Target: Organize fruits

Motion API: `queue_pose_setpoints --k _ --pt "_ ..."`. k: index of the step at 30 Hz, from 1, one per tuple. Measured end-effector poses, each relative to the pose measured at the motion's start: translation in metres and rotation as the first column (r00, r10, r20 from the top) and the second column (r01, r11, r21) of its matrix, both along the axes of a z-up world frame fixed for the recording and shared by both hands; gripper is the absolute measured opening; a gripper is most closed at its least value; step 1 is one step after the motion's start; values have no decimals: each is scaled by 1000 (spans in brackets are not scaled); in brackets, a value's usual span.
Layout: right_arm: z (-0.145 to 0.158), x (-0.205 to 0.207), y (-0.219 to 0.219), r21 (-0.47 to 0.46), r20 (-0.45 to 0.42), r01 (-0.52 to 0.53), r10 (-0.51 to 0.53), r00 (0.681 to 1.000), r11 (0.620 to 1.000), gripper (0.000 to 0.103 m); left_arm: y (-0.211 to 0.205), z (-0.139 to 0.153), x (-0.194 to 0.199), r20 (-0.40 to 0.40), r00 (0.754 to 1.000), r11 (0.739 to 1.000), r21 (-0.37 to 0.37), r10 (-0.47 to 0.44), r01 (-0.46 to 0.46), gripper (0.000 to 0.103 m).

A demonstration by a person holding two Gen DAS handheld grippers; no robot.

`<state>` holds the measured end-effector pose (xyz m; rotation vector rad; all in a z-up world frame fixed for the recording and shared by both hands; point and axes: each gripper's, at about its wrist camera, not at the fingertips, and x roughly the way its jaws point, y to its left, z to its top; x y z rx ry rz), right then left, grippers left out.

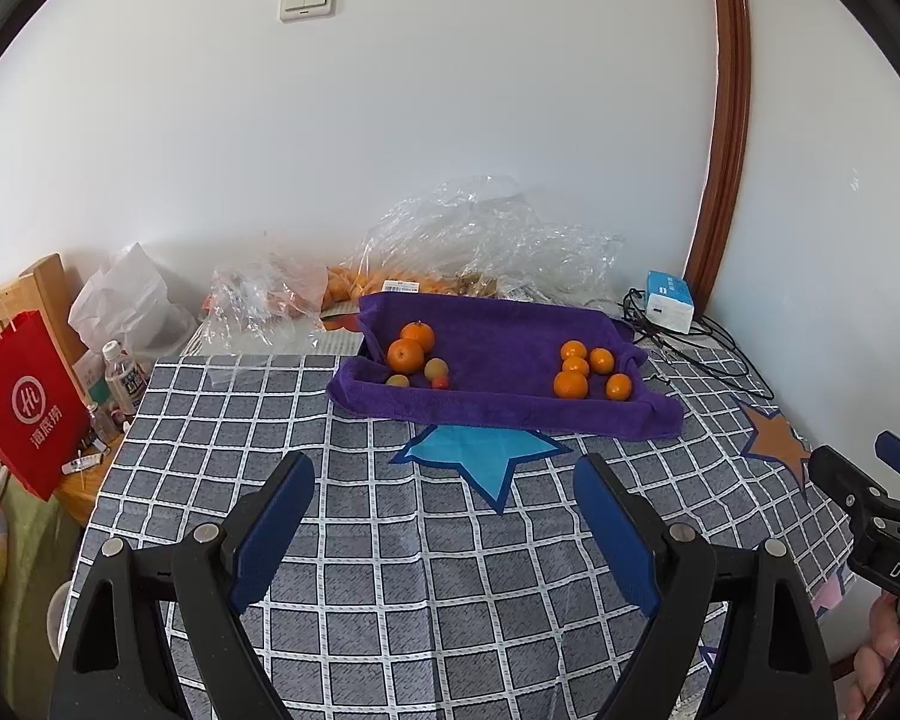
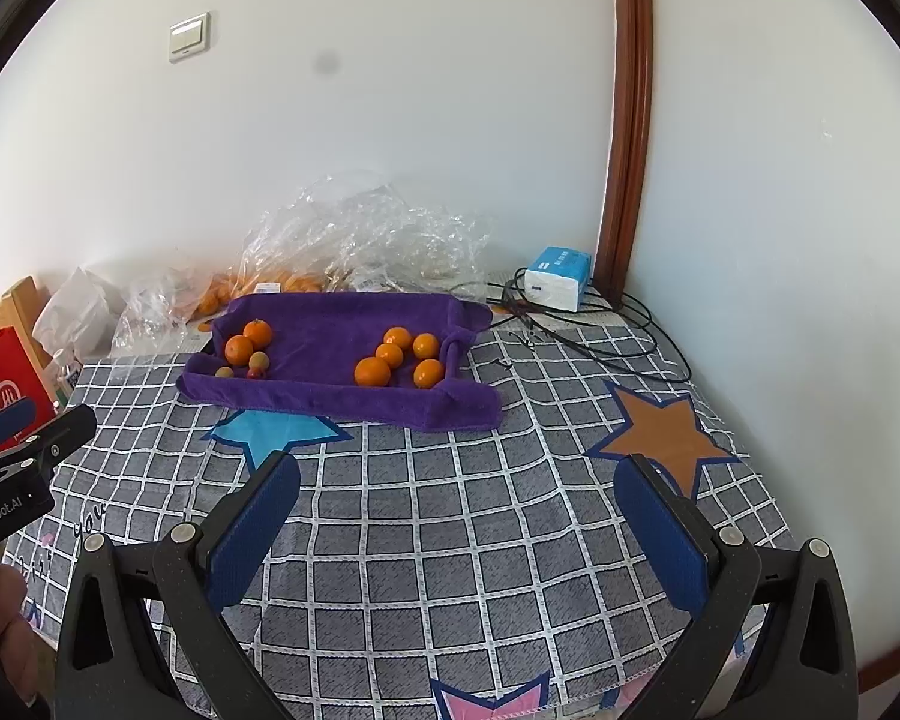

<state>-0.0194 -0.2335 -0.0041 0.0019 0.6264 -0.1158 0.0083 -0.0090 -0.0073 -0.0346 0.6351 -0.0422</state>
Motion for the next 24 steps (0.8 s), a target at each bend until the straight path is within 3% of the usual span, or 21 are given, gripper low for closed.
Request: queue_pose_setpoints --k 24 --pt "-2 -1 2 -6 -5 3 -3 1000 1000 103 1 4 -4 14 1000 1000 10 8 -8 88"
